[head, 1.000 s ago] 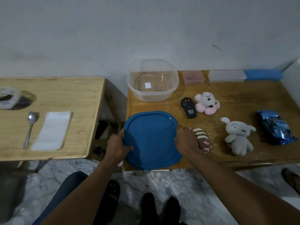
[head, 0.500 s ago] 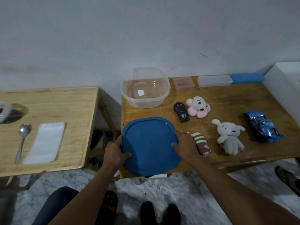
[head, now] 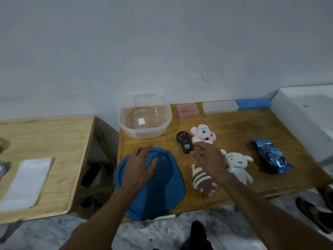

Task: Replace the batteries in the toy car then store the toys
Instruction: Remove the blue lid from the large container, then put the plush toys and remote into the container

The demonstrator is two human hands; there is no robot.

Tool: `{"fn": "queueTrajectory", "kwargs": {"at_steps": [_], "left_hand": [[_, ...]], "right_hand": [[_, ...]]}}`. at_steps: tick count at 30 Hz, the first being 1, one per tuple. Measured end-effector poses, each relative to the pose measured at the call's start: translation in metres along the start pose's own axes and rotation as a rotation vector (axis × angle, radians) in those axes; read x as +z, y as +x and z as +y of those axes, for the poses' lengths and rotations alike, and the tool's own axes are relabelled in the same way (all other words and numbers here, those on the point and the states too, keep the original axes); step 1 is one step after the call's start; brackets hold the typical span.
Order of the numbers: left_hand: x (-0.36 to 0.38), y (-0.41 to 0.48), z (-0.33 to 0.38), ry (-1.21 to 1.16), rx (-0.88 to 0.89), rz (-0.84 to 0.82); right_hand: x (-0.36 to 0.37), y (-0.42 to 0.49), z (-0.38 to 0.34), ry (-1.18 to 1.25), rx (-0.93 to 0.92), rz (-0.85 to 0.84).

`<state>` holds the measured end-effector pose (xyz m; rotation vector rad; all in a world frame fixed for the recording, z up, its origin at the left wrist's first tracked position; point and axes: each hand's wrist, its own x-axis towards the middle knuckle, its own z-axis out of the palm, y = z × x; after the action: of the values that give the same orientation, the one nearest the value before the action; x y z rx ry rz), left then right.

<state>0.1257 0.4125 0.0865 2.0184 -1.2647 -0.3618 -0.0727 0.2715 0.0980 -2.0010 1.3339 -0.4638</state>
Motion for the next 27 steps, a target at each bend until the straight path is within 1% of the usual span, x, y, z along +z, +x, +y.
{"fn": "queueTrajectory", "kwargs": {"at_steps": [4, 5, 9, 11, 14, 17, 20, 23, 27], "left_hand": [[0.041, 0.034, 0.044, 0.022, 0.118, -0.063], [0.053, 0.042, 0.054, 0.035, 0.111, -0.081], [0.095, 0.069, 0.082, 0.026, -0.106, -0.149], [0.113, 0.078, 0.088, 0.054, -0.178, -0.162], [0.133, 0.090, 0.092, 0.079, -0.305, -0.158], [0.146, 0.099, 0.095, 0.097, -0.418, -0.203], [0.154, 0.105, 0.097, 0.120, -0.458, -0.258], [0.158, 0.110, 0.096, 0.150, -0.478, -0.293], [0.161, 0.115, 0.095, 0.102, -0.476, -0.258]], "right_hand": [[-0.025, 0.032, 0.020, -0.008, 0.001, 0.021], [-0.032, 0.041, 0.027, -0.016, -0.008, 0.018], [-0.064, 0.076, 0.051, -0.138, -0.103, -0.070], [-0.071, 0.094, 0.064, -0.185, -0.153, -0.120], [-0.068, 0.118, 0.082, -0.194, -0.200, -0.206], [-0.057, 0.134, 0.095, -0.212, -0.198, -0.295], [-0.048, 0.142, 0.101, -0.197, -0.244, -0.309], [-0.041, 0.150, 0.108, -0.118, -0.269, -0.318], [-0.035, 0.160, 0.119, -0.070, -0.274, -0.324]]}}
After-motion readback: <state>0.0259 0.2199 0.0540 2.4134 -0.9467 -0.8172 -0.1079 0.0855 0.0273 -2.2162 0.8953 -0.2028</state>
